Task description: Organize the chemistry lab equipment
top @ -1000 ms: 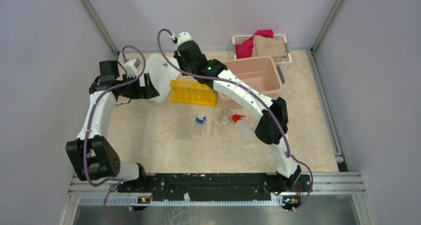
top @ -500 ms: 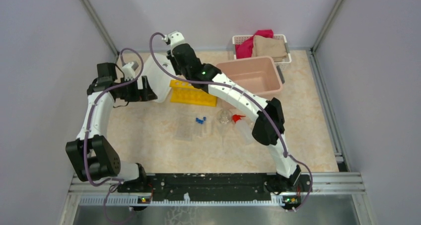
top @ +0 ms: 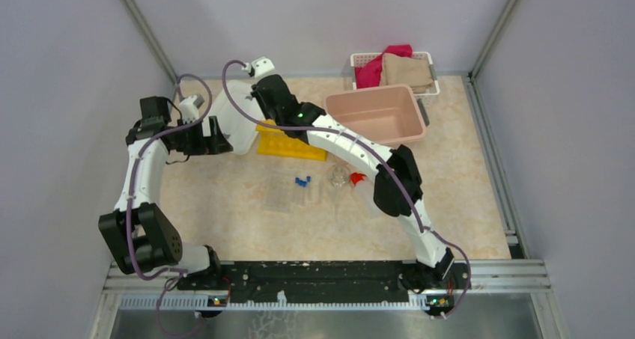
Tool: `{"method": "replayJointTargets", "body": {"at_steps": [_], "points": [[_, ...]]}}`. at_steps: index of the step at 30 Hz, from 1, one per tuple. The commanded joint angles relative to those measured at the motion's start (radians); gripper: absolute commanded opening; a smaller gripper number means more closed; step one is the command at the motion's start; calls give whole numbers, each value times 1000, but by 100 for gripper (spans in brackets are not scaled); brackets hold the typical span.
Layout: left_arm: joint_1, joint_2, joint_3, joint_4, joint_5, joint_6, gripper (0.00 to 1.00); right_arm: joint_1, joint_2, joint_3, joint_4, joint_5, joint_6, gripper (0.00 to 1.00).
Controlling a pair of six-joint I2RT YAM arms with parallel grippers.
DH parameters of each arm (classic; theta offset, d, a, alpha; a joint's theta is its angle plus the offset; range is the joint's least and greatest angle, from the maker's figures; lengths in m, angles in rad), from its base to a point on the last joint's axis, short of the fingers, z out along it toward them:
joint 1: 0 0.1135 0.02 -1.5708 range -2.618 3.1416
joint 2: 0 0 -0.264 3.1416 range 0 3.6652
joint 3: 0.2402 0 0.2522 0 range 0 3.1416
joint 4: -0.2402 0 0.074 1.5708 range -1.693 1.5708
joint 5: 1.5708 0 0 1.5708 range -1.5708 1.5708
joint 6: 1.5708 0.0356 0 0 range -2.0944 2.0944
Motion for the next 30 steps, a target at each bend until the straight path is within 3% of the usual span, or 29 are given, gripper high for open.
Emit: {"method": "replayJointTargets", "body": {"at_steps": [1,19,30], "points": [[13,-9,10,-12,27,24,99,7,-3,-4,51,15,-11,0],[24,-12,9,-7,39,29,99,7,-34,-128,65,-61,62,0],[26,-23,1,5,50,20,99,15,7,-88,48,-74,95,0]]}}
